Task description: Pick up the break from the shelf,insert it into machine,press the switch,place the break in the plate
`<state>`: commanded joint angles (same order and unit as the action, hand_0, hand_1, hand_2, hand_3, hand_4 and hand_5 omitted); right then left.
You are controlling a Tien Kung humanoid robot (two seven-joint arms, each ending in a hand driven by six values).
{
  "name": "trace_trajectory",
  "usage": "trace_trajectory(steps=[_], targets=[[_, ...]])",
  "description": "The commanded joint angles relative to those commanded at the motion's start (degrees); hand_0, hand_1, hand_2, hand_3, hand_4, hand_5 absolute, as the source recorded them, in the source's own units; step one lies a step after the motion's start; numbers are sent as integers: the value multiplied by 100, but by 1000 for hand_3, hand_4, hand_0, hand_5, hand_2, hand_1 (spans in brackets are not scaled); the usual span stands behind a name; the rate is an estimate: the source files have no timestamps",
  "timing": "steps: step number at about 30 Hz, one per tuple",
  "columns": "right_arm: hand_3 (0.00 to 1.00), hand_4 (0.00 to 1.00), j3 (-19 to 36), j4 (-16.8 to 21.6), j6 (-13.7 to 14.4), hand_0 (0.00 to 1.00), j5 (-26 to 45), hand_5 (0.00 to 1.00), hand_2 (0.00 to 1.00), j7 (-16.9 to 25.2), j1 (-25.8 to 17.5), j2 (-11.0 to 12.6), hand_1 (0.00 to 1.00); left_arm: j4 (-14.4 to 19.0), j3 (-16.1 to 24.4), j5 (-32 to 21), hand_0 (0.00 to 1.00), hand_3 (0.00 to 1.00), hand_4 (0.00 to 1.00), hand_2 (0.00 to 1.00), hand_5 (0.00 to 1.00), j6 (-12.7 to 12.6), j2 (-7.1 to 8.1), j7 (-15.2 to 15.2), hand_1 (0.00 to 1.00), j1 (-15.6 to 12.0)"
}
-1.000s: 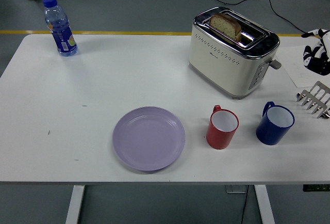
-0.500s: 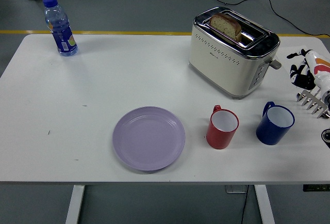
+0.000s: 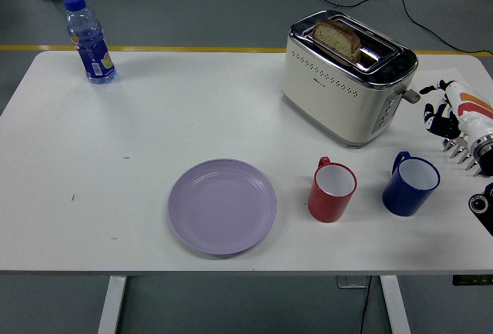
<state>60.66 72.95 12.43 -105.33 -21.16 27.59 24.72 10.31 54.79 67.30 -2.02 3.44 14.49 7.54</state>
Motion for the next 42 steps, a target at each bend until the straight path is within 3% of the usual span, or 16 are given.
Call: trace_trajectory(steps=[28, 42], targets=[[666, 429, -105, -374, 7, 176, -47, 2, 173, 13, 93, -265, 36, 0, 7, 23, 676, 557, 280, 683, 866, 1, -8, 2, 697, 17], [658, 429, -159, -673, 15, 174, -99, 2, 171, 14, 161, -508, 36, 0, 7, 35, 676, 556, 279, 683, 867, 9, -9, 5, 698, 15]])
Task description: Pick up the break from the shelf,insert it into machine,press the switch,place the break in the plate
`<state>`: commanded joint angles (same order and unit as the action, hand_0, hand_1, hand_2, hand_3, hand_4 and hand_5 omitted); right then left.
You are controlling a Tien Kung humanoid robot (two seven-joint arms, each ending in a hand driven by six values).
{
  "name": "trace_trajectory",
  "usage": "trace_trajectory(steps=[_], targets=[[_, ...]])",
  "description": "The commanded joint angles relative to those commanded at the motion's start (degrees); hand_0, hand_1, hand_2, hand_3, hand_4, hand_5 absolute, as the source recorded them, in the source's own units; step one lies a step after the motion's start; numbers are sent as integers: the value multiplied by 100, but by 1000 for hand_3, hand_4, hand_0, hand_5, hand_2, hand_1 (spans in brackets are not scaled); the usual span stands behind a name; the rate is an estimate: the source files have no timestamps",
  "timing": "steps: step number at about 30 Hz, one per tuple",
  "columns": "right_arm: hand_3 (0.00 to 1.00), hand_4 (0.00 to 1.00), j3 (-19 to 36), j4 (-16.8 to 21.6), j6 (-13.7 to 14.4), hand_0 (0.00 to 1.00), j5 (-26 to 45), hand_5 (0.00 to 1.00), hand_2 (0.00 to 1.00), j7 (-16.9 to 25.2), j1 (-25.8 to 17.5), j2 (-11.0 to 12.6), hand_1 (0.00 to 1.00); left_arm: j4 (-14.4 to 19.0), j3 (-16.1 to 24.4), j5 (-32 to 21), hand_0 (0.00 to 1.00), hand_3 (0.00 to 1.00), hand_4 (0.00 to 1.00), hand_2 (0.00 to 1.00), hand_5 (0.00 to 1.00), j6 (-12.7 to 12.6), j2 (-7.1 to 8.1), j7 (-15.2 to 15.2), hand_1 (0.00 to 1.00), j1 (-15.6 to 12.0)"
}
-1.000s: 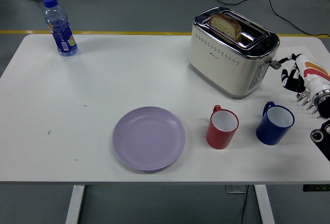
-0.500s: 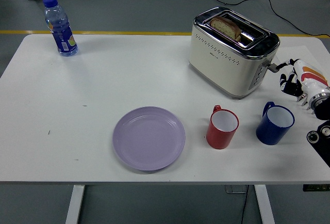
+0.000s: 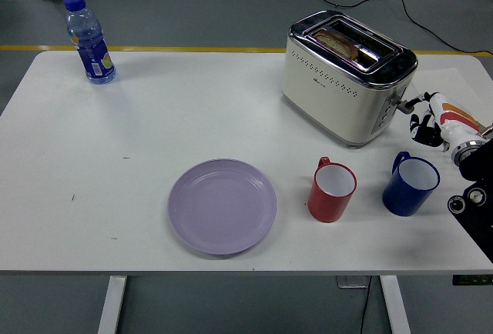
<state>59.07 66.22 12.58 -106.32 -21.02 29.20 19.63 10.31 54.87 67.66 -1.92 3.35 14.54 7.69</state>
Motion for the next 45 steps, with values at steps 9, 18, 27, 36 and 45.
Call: trace_trajectory(steps=[9, 18, 27, 36, 45], targets=[[654, 427, -44, -261, 17, 174, 23, 2, 170, 25, 38, -100, 35, 0, -9, -7, 676, 557, 279, 683, 867, 0, -4, 0, 697, 0], [651, 423, -55, -490, 38, 172, -99, 2, 168, 28, 61, -188, 32, 0, -11, -1, 676, 555, 280, 683, 865, 3, -7, 4, 698, 2], [644, 423, 113, -459, 99, 171, -339, 2, 168, -159, 21, -131, 32, 0, -9, 2, 676, 555, 279, 683, 865, 5, -6, 6, 697, -5], [630, 421, 334, -470, 206, 170, -502, 2, 168, -328, 18, -109, 31, 0, -29, -14, 676, 556, 279, 684, 867, 11, -10, 10, 698, -1], [631, 439, 637, -409, 744, 183, -597, 2, 179, -491, 51, -75, 43, 0, -96, -74, 676, 556, 280, 684, 866, 24, -4, 9, 697, -1]])
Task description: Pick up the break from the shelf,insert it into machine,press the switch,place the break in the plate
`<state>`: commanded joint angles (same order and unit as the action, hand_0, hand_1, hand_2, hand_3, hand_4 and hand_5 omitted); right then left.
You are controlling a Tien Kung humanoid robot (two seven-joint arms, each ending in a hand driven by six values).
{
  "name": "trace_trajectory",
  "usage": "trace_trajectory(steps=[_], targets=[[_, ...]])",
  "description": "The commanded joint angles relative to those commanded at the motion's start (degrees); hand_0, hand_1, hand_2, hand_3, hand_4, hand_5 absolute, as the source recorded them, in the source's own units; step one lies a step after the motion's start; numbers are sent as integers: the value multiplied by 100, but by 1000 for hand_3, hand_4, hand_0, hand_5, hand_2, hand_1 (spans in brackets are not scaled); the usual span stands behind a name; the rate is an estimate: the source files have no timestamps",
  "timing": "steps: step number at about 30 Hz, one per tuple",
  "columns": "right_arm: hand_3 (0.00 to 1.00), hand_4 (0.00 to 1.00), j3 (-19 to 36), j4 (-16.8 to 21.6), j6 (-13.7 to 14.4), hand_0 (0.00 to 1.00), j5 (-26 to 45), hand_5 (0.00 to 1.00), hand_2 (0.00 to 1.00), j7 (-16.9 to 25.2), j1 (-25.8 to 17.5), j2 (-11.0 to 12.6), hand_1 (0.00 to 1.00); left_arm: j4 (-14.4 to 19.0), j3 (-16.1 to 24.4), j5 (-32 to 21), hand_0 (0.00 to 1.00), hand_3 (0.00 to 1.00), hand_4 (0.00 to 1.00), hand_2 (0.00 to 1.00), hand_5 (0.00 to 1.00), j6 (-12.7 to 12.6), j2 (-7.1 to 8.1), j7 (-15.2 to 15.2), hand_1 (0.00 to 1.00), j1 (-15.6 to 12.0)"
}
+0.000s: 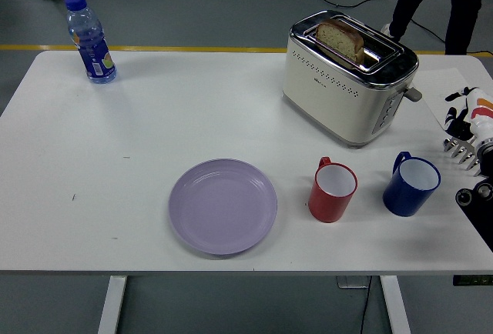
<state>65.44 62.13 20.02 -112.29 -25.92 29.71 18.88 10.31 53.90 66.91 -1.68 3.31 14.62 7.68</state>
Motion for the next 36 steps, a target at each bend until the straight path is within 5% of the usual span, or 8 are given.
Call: trace_trajectory(steps=[1, 2, 7, 8, 13, 20, 26, 36], targets=[[631, 439, 53, 26, -24, 183, 54, 2, 179, 0, 7, 8, 43, 0, 3, 3, 676, 556, 280, 684, 866, 2, 0, 2, 697, -1], [863, 525, 86, 43, -43, 316, 88, 163, 418, 0, 12, 13, 301, 0, 5, 5, 676, 557, 278, 684, 863, 3, 0, 3, 697, -2], [863, 525, 224, 184, -188, 316, 366, 163, 418, 175, 43, 72, 301, 0, 22, 11, 676, 557, 278, 684, 863, 3, -3, 7, 697, -6], [972, 626, 248, 242, -153, 678, 513, 285, 824, 276, 46, 83, 686, 0, 29, 17, 676, 557, 279, 684, 865, 2, -5, 8, 696, -7], [972, 626, 282, 513, -27, 678, 974, 285, 824, 588, 73, 123, 686, 0, 23, 13, 676, 557, 279, 684, 865, 7, -2, 11, 696, 1], [980, 709, 251, 917, 89, 832, 1286, 360, 947, 842, 182, 167, 835, 0, 6, -11, 676, 556, 278, 684, 865, 6, 1, 8, 697, 7], [951, 741, 13, 1247, -118, 865, 1512, 373, 935, 959, 609, 169, 846, 0, 2, -2, 676, 556, 278, 684, 862, 14, 7, 11, 697, 15], [918, 754, -746, 573, -695, 871, 1865, 362, 895, 1060, 1719, -30, 842, 0, -18, -34, 676, 556, 278, 683, 862, 20, 32, 13, 697, 50]])
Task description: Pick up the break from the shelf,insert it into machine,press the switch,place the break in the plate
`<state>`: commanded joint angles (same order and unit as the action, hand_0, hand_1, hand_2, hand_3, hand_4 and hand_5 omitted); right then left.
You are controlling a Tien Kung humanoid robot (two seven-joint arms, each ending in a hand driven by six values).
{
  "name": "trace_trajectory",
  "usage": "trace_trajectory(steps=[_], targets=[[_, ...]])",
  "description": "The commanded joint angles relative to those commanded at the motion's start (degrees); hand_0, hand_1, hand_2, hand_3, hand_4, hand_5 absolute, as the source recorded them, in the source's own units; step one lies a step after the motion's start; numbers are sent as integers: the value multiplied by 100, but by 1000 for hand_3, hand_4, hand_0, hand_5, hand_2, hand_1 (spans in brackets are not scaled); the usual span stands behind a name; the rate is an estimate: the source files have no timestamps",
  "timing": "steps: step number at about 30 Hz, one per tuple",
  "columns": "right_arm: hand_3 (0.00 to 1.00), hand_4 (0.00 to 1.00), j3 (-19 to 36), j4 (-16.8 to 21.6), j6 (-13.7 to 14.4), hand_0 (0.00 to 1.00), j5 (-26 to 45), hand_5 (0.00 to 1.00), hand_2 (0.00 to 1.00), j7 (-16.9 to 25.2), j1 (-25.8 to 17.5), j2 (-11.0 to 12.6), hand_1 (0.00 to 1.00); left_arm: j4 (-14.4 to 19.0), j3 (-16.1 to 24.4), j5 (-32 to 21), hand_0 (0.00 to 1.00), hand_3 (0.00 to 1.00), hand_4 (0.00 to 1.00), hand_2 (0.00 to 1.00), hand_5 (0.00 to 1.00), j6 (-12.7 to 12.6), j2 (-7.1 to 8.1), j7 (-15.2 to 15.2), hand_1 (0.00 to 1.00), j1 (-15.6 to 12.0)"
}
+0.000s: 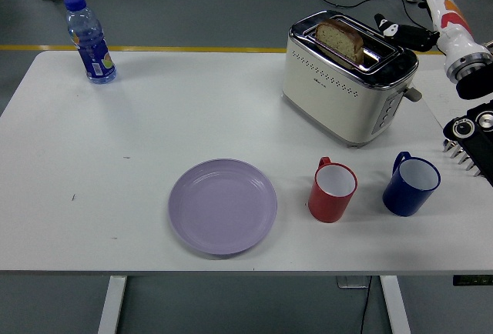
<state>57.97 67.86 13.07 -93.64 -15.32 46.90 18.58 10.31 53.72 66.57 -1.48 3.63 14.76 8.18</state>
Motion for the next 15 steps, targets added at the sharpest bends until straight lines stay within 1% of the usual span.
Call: trace_trajectory(steps=[1, 2, 5, 7, 9, 13, 15], targets=[[918, 754, -51, -104, -114, 871, -9, 362, 895, -22, 98, -27, 842, 0, -1, -2, 676, 556, 278, 683, 862, 0, 2, 0, 697, 5], [914, 768, -65, -132, -145, 878, -12, 372, 893, -28, 124, -34, 842, 0, -2, -3, 677, 557, 279, 683, 863, 0, 3, 0, 697, 6], [914, 768, -200, -492, -368, 878, 75, 372, 893, -48, 398, -204, 842, 0, 21, 19, 677, 557, 279, 683, 863, -5, 7, 5, 697, 12], [914, 768, -258, -685, -470, 878, 89, 372, 893, -69, 534, -296, 842, 0, 10, 17, 677, 557, 279, 683, 863, -3, 12, 6, 697, 16], [911, 777, -315, -786, -526, 872, 74, 378, 879, -96, 642, -369, 836, 0, -2, 9, 677, 556, 279, 684, 863, -4, 20, 5, 696, 19], [911, 777, -428, -877, -627, 872, 45, 378, 879, -146, 800, -478, 836, 0, -16, -7, 677, 556, 279, 684, 863, -8, 31, 1, 696, 17], [905, 787, -486, -920, -660, 868, 22, 381, 862, -174, 862, -524, 827, 0, -19, -5, 677, 557, 280, 684, 861, -6, 35, 2, 698, 17]])
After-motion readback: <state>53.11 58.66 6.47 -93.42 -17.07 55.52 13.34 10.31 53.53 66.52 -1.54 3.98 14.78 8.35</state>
